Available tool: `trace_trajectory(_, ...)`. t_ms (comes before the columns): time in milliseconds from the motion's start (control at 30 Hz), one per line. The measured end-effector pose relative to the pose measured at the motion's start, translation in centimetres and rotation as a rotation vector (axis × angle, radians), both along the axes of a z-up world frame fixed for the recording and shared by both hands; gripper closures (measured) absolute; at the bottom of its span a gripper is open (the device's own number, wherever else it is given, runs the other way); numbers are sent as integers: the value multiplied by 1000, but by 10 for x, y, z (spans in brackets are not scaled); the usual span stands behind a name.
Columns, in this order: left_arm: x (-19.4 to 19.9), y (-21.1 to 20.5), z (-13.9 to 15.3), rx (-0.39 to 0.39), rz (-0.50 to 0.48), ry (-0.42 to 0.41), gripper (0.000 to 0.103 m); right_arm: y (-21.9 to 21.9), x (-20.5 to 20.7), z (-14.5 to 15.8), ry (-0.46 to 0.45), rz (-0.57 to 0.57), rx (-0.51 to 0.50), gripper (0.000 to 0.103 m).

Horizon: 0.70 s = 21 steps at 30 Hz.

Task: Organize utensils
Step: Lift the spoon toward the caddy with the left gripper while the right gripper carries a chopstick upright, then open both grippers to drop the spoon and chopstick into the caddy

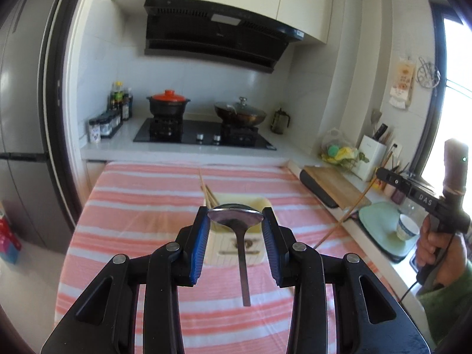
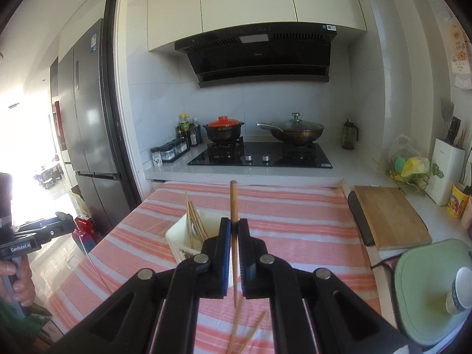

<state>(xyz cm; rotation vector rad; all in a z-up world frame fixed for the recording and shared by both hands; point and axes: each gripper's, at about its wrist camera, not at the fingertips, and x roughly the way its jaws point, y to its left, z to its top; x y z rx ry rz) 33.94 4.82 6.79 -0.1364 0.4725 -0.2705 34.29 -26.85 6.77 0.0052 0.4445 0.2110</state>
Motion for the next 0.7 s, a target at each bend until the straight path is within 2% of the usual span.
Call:
trace_trajectory(167,52,-9,28,21,46,-73,67,15,44,27,-59,28,12,98)
trace_trajectory(267,89,-18,23,37,61,-73,67,25,73,25,-63,50,20,98)
trace_trajectory(333,113,-25,10,45,63,-43,67,33,91,15,-47,64,13,98)
trace_trajectory(400,138,-31,-9,53,57,15,67,40,112,-1,-4,76,6,98)
trace_trajectory(500,168,-37,-43,61,50,116,67,52,144,-34,117,93,-30,98)
trace_trajectory(700,202,-46,-97,74,43,281,66,69,190,-99,329,136,-73,97)
